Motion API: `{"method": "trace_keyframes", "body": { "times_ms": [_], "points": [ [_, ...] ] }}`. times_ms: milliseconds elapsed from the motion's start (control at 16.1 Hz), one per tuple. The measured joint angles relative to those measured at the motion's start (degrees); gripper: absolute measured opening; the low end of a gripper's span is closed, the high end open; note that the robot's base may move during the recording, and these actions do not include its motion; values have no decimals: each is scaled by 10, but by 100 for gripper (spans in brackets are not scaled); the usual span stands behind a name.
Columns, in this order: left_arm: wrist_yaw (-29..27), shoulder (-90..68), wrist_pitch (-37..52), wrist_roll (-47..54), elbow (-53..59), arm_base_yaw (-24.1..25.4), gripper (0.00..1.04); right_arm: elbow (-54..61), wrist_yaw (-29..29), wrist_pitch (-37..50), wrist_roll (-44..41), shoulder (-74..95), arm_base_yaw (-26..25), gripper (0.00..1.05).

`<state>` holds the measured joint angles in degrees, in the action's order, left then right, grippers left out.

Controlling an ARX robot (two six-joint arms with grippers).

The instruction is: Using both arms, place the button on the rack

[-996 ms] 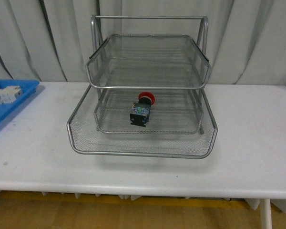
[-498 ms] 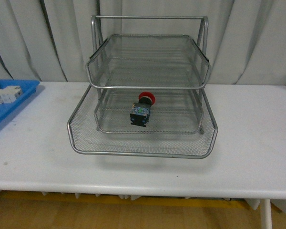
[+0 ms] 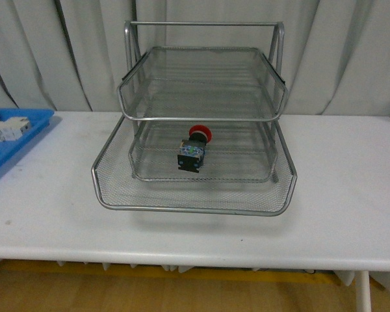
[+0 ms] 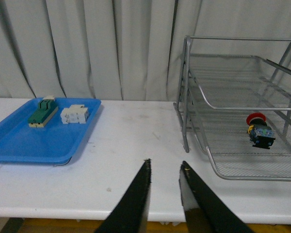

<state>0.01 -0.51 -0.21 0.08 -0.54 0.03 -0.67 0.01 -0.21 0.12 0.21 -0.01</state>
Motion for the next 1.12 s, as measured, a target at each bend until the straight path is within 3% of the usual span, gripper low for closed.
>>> {"method": "trace_keyframes", "body": {
  "times_ms": [124,187,249,311,436,560,747,871,1120],
  "points": [
    [0,0,0,0,0,0,43,-1,-11,-5,3,3,-4,98],
    [0,0,0,0,0,0,52,-4,-55,29,8,48,-25,98],
    [0,0,0,0,0,0,61,-19,-66,96,10,134,-34,98],
    [0,0,0,0,0,0,75,-54,-69,214,19,270,-21,98],
    [0,0,0,0,0,0,97,-144,-54,349,38,479,19,98],
    [0,0,0,0,0,0,97,-261,-29,339,71,669,66,98],
    [0,0,0,0,0,0,98,-396,-26,232,108,848,134,98],
    [0,0,0,0,0,0,98,-483,-17,150,121,918,189,78],
    [0,0,0,0,0,0,98,-509,-21,67,136,951,235,41]
  ]
}}
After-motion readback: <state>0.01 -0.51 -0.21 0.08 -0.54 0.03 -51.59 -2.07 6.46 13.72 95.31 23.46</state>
